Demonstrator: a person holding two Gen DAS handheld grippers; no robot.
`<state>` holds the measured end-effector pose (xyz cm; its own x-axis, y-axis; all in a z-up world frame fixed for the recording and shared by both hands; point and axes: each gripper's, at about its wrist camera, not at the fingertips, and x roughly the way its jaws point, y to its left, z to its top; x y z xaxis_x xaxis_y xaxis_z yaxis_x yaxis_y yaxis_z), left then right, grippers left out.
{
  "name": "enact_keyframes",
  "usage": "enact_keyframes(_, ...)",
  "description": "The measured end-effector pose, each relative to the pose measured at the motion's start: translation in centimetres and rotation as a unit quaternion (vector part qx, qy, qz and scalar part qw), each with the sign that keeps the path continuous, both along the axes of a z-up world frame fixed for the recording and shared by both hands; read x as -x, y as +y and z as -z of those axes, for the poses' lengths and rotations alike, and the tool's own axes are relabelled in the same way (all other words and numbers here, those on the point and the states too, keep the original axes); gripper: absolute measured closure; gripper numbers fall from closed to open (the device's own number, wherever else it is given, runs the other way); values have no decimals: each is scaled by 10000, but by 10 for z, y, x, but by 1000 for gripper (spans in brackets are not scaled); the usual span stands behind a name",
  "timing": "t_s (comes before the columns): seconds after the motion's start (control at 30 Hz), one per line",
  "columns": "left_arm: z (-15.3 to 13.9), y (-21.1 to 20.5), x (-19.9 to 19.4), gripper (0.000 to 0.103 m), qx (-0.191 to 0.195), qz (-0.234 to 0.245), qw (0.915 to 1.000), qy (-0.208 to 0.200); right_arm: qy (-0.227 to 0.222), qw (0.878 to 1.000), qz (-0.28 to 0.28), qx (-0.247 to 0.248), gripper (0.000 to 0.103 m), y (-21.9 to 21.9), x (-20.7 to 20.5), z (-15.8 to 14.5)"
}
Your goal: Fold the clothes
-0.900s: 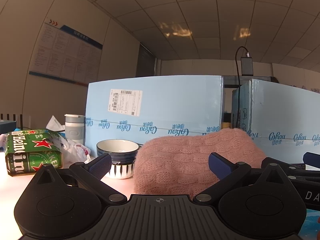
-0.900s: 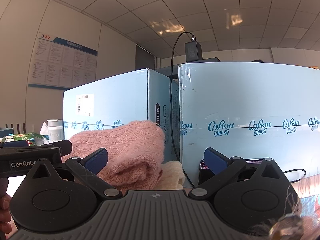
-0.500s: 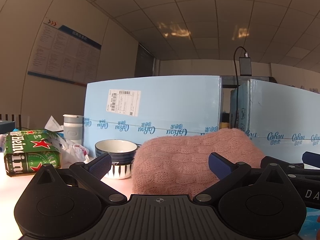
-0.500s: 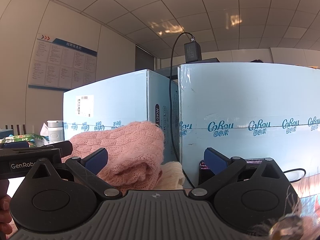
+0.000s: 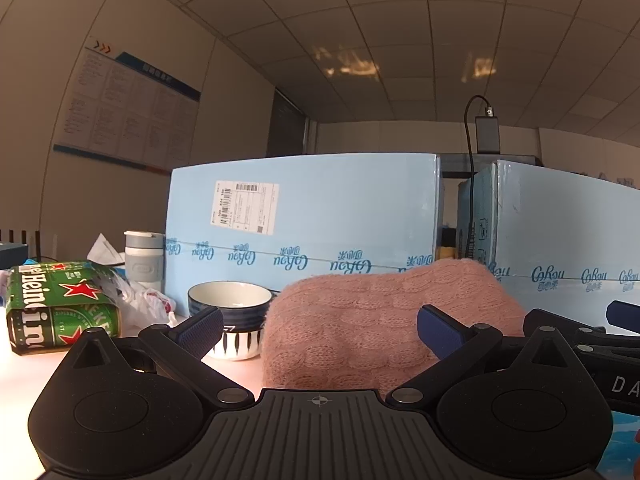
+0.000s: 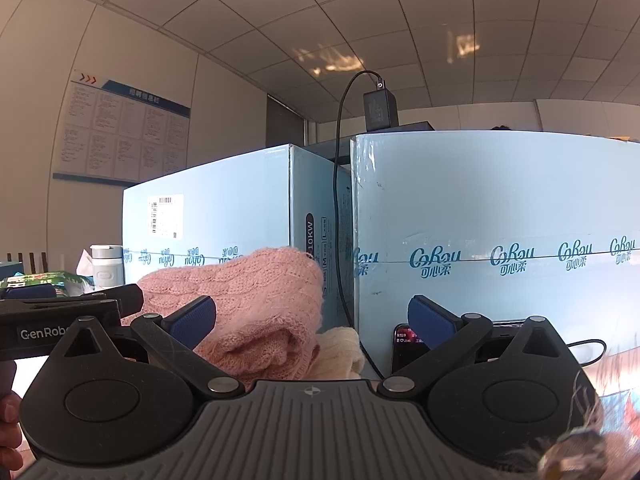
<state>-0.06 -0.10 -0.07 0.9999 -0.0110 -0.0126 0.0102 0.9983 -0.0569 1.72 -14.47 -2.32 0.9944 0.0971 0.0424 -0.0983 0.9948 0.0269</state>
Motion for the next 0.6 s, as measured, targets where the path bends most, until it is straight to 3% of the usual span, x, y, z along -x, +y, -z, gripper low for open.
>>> enact_keyframes(0.6,-2,-1,5,0,52,61,9997,-242,-640,9972,391,-58,0,-3,27,-5)
